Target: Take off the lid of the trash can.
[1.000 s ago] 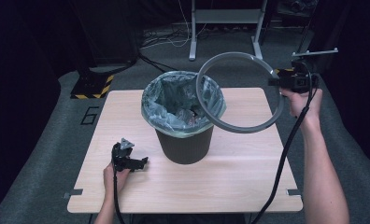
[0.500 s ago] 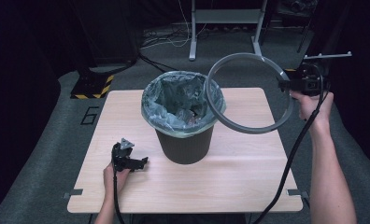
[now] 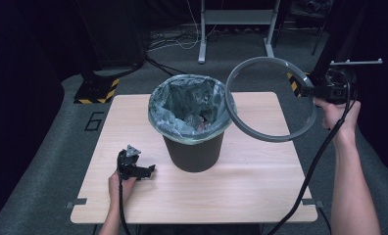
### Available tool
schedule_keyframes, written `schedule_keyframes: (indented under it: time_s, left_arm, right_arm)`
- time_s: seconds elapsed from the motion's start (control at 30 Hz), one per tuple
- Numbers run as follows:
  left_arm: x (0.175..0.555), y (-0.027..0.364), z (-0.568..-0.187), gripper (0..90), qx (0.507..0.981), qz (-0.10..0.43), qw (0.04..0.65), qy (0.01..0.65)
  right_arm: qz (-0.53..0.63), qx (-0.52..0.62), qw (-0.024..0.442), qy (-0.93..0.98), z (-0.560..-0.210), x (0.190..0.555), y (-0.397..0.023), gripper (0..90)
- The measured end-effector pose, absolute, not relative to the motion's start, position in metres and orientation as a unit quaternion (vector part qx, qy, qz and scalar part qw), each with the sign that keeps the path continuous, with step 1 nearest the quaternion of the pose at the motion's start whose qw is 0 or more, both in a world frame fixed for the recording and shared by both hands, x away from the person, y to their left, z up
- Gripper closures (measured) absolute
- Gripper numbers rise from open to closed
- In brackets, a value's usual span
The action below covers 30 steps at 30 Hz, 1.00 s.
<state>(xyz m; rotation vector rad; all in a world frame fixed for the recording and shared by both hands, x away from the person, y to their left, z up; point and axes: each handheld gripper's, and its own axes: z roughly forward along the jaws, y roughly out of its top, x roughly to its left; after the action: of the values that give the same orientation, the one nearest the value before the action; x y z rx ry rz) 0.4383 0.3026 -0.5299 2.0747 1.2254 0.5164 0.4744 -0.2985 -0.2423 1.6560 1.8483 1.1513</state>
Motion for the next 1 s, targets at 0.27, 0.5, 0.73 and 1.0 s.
schedule_keyframes:
  time_s: [0.27,0.5,0.73,1.0]
  left_arm:
    - [0.438,0.303,-0.530,0.1,0.794,0.198,0.332,0.469]
    - [0.438,0.303,-0.530,0.1,0.794,0.198,0.332,0.469]
    - [0.438,0.303,-0.530,0.1,0.794,0.198,0.332,0.469]
    - [0.438,0.303,-0.530,0.1,0.794,0.198,0.332,0.469]
  right_arm:
    - [0.409,0.598,0.204,0.658,-0.246,0.470,-0.308,78.5]
    - [0.408,0.601,0.205,0.655,-0.248,0.468,-0.313,78.5]
    - [0.403,0.607,0.206,0.653,-0.252,0.466,-0.320,78.5]
    - [0.396,0.614,0.206,0.652,-0.257,0.464,-0.327,78.5]
